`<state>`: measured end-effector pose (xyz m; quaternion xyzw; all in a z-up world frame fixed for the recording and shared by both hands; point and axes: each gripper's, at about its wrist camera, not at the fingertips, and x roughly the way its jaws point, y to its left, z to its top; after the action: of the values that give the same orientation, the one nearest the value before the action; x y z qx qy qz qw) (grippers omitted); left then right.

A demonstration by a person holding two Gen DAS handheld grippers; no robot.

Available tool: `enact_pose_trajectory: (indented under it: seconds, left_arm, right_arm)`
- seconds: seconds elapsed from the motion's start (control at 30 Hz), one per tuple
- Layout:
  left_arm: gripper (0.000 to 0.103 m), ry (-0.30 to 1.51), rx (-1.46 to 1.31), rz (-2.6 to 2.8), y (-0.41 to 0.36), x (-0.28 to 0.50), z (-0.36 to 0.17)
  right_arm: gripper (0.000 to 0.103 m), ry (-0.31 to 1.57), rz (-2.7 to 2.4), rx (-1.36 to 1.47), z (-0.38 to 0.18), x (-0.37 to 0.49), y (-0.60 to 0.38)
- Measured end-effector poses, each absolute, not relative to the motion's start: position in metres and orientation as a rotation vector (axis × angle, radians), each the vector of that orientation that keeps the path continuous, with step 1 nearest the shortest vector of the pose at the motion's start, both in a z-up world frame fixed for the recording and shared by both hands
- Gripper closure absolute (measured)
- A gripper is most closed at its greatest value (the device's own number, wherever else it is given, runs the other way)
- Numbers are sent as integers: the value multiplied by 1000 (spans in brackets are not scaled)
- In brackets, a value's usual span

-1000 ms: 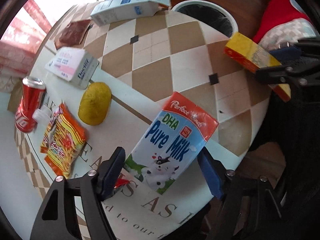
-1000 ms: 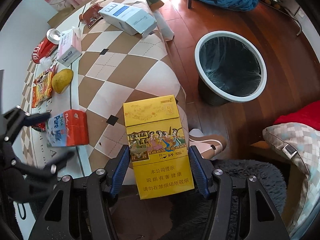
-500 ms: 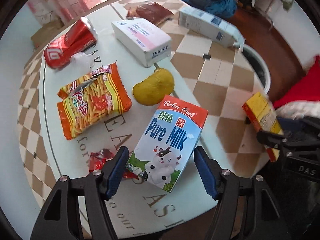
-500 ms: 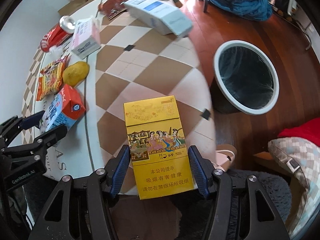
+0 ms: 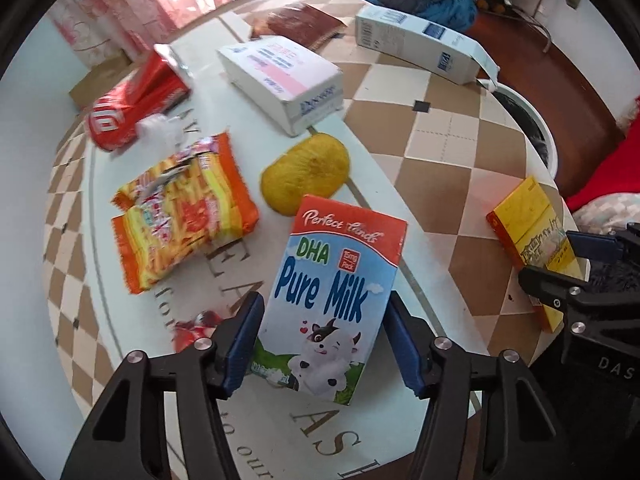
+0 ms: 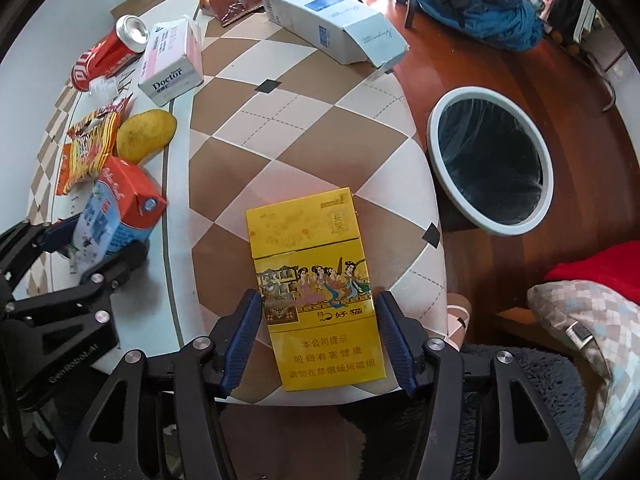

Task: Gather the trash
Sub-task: 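Lift both held boxes and carry them over the white trash bin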

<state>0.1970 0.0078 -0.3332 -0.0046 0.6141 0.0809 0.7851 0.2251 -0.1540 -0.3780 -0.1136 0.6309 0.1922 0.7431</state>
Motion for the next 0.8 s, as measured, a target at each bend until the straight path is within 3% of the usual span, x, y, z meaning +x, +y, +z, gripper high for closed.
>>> enact_pose_trajectory:
  seconds: [0.33, 0.8]
  left_arm:
    - [50, 1134, -42, 332, 8, 156, -262]
    - [51, 928, -122, 319, -40, 190, -154]
  right_arm:
    - [43, 1316, 469, -107, -343, 218, -171]
    - [43, 1117, 536, 211, -228, 250, -250]
